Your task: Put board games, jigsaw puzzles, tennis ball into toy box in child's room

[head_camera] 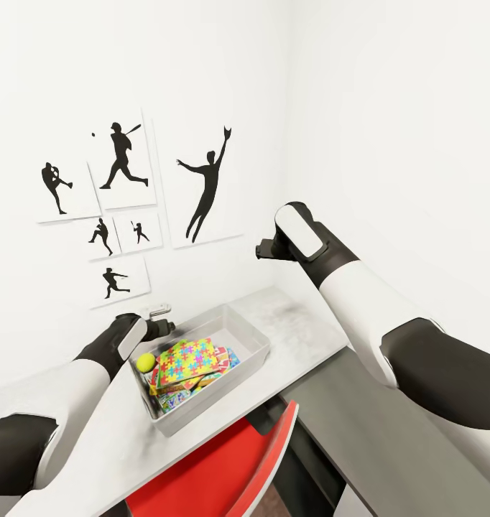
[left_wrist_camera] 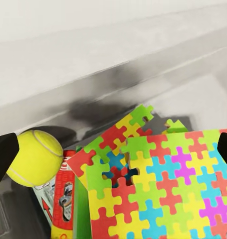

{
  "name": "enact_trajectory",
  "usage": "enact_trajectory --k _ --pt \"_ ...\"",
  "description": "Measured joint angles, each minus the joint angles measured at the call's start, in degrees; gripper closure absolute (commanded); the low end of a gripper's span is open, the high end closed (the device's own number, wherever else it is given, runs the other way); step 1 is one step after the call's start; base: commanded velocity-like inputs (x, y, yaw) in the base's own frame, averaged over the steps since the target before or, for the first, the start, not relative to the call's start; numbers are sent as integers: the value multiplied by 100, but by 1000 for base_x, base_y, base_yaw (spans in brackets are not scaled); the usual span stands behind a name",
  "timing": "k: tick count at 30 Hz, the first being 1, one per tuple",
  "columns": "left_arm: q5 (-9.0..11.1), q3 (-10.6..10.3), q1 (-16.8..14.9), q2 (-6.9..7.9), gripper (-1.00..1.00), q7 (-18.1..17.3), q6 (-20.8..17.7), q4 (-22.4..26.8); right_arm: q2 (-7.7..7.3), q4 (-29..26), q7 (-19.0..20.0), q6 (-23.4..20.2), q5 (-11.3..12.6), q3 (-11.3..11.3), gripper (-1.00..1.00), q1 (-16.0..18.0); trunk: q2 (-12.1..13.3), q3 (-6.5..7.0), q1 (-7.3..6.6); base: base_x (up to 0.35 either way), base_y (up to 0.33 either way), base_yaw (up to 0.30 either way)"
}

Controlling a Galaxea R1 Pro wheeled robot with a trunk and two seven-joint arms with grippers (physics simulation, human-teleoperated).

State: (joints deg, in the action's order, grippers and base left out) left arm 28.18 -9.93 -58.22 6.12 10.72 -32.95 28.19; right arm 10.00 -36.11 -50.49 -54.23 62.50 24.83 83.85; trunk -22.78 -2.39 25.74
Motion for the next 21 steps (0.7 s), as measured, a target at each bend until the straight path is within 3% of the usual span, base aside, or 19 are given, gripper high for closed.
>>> enact_trajectory --k 11,21 --pt "24 14 0 4 -100 -29 -38 4 0 0 0 -1 3 0 -100 -37 0 0 0 0 0 0" --pt "39 68 0 12 -100 -37 -318 36 0 0 -7 37 9 0 -100 -44 0 2 0 0 0 0"
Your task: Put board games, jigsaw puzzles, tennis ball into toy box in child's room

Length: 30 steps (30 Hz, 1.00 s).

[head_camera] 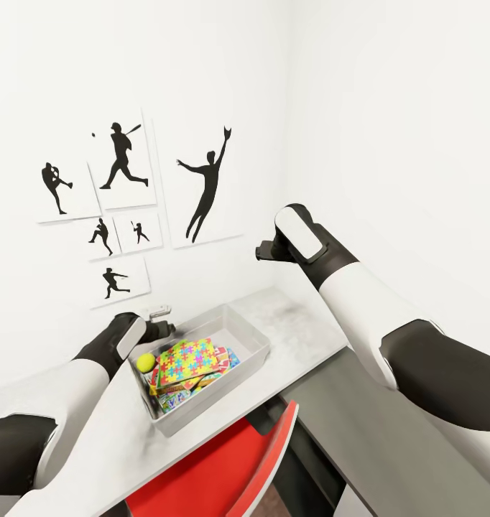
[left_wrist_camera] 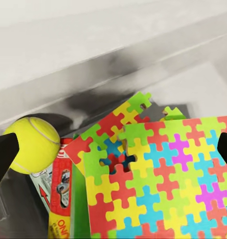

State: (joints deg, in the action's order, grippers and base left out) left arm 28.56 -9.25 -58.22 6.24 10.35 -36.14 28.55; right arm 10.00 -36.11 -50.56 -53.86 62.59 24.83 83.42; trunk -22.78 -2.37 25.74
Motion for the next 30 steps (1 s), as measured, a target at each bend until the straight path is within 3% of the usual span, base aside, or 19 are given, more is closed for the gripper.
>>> enact_trajectory --k 8,14,23,30 --pt "8 40 -2 48 -100 0 -284 45 0 0 -1 0 0 0 -100 0 -1 55 0 0 0 0" --pt "16 119 -4 97 -100 -8 -818 379 0 0 -2 6 0 0 -100 0 -2 110 0 0 0 0" --pt "18 763 -4 226 -100 -20 -1351 749 0 0 -4 16 2 1 -100 4 -7 185 3 -28 0 0" --pt "14 876 -5 235 -100 -21 -1416 766 0 0 -2 14 0 0 -100 4 -9 203 2 -152 28 0"
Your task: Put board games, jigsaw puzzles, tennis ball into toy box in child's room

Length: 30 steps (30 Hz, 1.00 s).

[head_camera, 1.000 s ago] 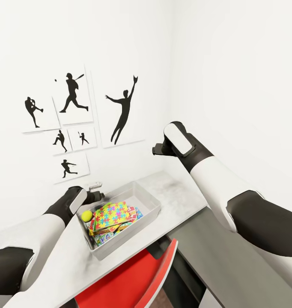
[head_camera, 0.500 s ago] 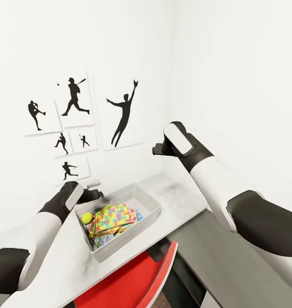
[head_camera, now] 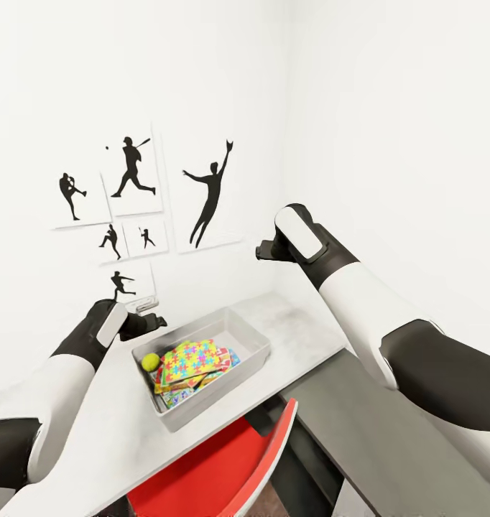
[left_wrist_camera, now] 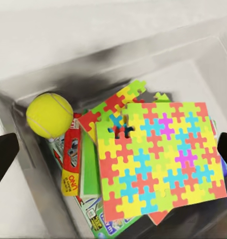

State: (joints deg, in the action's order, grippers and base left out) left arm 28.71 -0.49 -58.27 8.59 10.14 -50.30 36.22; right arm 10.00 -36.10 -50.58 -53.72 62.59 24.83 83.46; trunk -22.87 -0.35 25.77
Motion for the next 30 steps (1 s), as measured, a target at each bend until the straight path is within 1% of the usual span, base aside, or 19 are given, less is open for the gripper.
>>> enact_trajectory --k 8,17,21,25,30 --pt "-2 8 0 1 -100 0 2 1 0 0 0 0 0 -1 -100 0 1 2 0 -34 15 0" --pt "1 9 0 1 -100 -1 12 9 0 0 -2 7 2 -1 -100 0 -1 2 1 -187 63 0" --pt "3 9 0 1 -100 -1 20 9 0 0 -1 11 3 0 -100 0 -1 1 0 -78 7 -7" --pt "2 9 0 0 -100 0 24 8 0 0 4 7 2 -2 -100 -1 1 -6 -1 -23 2 -145" --pt "-2 9 0 3 -100 -7 37 7 0 -1 -1 6 6 -5 -100 -1 2 -22 0 -122 14 -227"
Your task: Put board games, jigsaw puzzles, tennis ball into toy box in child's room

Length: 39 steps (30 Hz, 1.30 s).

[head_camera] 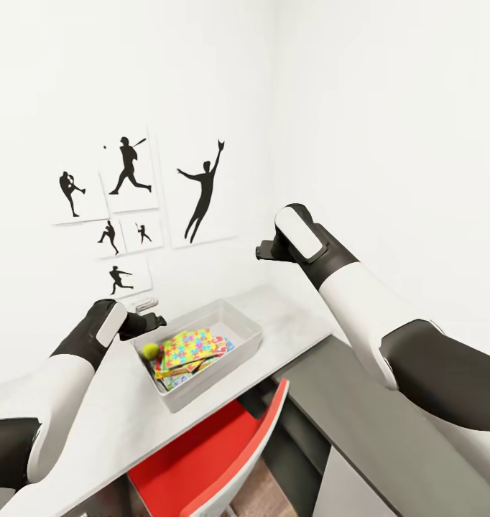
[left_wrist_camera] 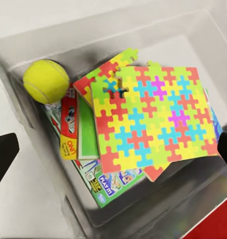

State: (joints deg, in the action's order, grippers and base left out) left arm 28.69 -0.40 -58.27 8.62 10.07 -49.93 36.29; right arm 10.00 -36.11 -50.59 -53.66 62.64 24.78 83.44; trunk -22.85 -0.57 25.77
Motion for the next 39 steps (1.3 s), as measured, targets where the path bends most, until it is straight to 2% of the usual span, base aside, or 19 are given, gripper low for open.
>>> enact_trajectory --k 12,32,39 --pt "-3 3 1 5 -100 2 -6 0 0 0 0 -6 -1 -1 -100 -2 4 -34 0 -107 16 -261" --pt "-3 0 2 4 -100 -1 12 0 0 2 2 -11 -5 -6 -100 -4 6 -63 0 -253 175 -273" --pt "-3 2 2 5 -100 -2 10 -1 0 14 2 -11 -3 -3 -100 -3 6 -63 -1 -89 108 -280"
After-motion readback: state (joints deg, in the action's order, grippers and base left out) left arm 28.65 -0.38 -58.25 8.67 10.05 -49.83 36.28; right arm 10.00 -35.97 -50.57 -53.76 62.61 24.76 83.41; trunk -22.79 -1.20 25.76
